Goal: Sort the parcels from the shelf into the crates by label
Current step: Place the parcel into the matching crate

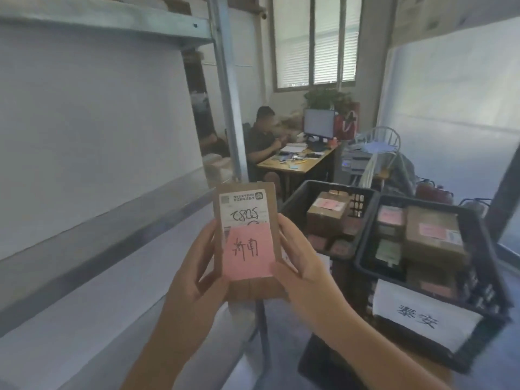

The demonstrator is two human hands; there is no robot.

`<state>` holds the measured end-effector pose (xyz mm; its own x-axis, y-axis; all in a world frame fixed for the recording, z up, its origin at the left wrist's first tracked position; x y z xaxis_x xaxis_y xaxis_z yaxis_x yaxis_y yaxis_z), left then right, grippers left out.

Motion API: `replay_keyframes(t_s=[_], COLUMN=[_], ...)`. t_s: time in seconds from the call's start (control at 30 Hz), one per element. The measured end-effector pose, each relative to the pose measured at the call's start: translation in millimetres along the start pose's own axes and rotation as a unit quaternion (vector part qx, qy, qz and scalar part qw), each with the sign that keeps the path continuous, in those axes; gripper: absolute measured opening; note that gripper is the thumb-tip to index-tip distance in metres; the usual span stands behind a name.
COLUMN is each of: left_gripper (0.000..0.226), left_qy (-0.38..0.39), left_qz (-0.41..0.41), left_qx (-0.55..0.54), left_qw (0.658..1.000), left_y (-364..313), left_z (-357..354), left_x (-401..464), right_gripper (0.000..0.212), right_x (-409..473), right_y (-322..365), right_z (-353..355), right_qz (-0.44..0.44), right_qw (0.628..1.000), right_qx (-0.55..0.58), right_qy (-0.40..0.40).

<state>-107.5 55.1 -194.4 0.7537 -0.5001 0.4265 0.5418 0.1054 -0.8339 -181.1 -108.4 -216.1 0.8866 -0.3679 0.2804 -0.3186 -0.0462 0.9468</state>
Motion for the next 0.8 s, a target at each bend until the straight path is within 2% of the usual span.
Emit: replay_keyframes(t_s=[0.17,0.37,0.67,0.73,0.8], left_gripper=[0.075,0.078,0.088,0.090,0.092], left_qy=[0.084,0.144,0.261,0.288,0.314], left_qz=[0.013,0.013,-0.014,-0.015,-0.004], left_qx=[-0.025,-0.054,-0.081,-0.096,-0.107], left_qw=[0.996,0.988,0.962,0.953,0.943], left_y=[27.3,55.8,85.2,94.3,103.1], left_z=[-78.2,-140.2,-211.4,-226.4,-240.1], left_x=[39.6,91.6,174.7,185.3,192.9], right_gripper=[0.078,0.081,0.071,0.078,0.096], right_x=[12.5,35.6,81.6,91.1,98.3], right_y=[-32.5,-58.2,-64.8,-68.3,-70.3], right_z=[71.5,127.1,172.7,182.6,191.9], right_qz=[-0.041,-0.086,-0.075,-0.078,-0.098], right_qw=[0.996,0.978,0.932,0.919,0.898], right_qx=[0.020,-0.058,-0.140,-0.172,-0.233], right_qy=[-0.073,-0.182,-0.327,-0.347,-0.361])
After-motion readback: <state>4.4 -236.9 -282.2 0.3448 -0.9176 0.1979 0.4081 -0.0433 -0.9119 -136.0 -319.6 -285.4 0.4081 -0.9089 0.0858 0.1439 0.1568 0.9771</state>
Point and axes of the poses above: each hand's wrist, its own x-axis towards the middle knuckle, its own z-axis out of the back of the hand, y = z × x, the point moved 7 cm from there along x, towards the middle knuckle, and after that the axes turned 7 degrees about x, right-handed, at the moved point
